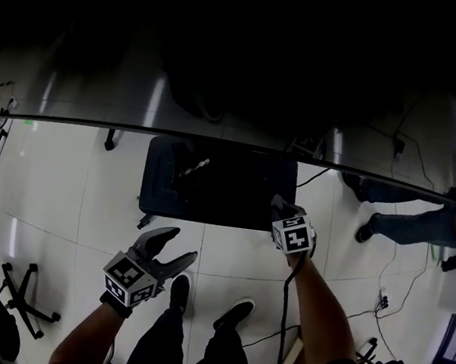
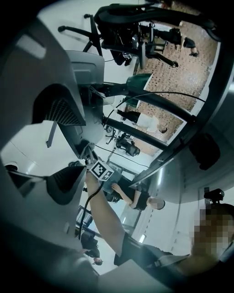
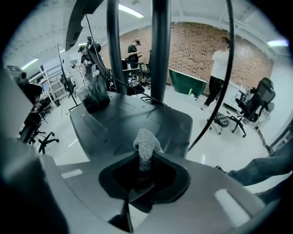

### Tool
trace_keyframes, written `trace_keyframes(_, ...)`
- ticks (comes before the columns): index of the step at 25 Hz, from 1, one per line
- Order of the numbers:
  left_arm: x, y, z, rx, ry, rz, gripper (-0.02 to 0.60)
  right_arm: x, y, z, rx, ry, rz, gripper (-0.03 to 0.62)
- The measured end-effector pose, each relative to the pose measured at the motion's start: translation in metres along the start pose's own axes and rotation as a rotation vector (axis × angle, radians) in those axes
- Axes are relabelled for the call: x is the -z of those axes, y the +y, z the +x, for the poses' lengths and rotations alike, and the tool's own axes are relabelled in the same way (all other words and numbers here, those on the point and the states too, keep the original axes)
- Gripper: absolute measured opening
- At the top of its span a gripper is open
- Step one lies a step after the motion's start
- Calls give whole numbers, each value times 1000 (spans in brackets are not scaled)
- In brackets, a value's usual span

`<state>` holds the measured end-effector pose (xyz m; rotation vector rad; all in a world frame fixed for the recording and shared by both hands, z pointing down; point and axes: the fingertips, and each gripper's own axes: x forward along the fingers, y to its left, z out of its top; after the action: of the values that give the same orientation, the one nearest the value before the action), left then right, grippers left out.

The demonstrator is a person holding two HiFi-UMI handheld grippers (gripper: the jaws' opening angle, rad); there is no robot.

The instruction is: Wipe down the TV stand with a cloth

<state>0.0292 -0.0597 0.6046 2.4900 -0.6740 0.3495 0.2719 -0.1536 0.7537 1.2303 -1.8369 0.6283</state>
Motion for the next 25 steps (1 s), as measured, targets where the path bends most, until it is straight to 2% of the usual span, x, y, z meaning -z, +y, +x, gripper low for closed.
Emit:
trace_keyframes(6,-2,-6,-9,11,5,3,302,31,26,-18,-21,35,12,57)
trace_keyframes(10,-3,-10,-15,23,10,2,302,35,39,-28,-35,63,-6,57)
trace_keyframes(13,-4,-10,-23,20,6,-3,302,16,71,-32,-100,17,-50,58)
trace_keyframes(18,2,-6,-35,12,19,-6,302,-37,162,-16,-241,-41,-140,58)
trace_keyframes(21,4,-5,-41,13,21,-12,302,-61,202,6,-266,-58,-196,58)
trace_keyframes(25,6,7,-50,-9,17,-19,303,-78,236,38,-287,-26,-259,58)
